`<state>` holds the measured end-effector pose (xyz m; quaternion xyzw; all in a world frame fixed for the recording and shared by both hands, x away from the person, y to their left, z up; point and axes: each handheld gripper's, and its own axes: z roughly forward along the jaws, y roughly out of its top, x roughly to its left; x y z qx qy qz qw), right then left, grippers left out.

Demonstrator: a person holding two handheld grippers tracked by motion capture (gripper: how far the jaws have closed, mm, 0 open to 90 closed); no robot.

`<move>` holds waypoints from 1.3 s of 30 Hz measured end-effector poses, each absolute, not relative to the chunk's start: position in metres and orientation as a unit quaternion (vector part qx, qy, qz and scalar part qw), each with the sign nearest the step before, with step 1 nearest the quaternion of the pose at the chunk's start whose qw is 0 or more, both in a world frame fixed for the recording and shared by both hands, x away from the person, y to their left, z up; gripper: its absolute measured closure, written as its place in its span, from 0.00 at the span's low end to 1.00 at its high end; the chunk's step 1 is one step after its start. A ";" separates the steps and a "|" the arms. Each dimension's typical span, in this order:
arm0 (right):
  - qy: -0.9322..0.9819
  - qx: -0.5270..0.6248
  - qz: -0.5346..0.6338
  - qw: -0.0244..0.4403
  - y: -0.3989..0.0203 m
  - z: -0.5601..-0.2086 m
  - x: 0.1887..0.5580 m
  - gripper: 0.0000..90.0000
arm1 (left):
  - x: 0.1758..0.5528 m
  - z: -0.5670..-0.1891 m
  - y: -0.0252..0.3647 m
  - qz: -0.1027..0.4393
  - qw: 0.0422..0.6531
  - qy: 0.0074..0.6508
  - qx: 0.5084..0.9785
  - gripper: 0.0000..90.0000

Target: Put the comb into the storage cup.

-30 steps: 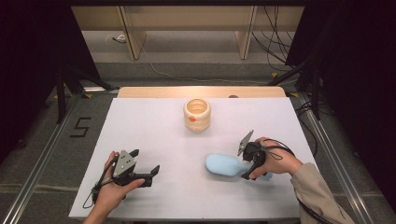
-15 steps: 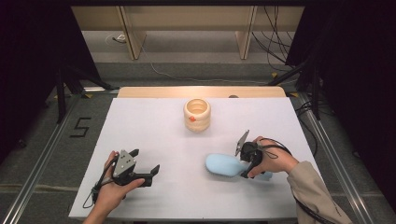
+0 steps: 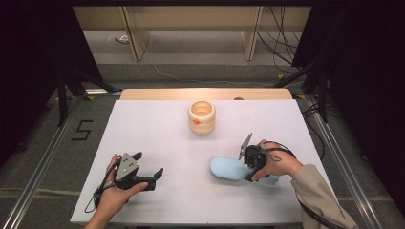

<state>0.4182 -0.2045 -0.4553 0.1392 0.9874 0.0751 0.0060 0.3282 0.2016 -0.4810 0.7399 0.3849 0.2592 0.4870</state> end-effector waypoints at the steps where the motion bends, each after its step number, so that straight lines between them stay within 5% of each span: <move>1: 0.988 0.138 0.072 0.005 -0.204 -0.455 0.418 0.49 | 0.328 -0.481 0.202 0.259 0.487 0.384 0.740 0.04; 9: 0.989 0.136 0.061 0.017 -0.200 -0.455 0.418 0.54 | 0.328 -0.481 0.201 0.259 0.488 0.384 0.740 0.04; 21: 0.994 0.100 0.045 0.015 -0.194 -0.453 0.413 0.75 | 0.328 -0.481 0.201 0.259 0.488 0.382 0.741 0.04; 39: 0.995 0.083 0.047 0.018 -0.193 -0.453 0.411 0.78 | 0.328 -0.481 0.201 0.259 0.488 0.384 0.740 0.04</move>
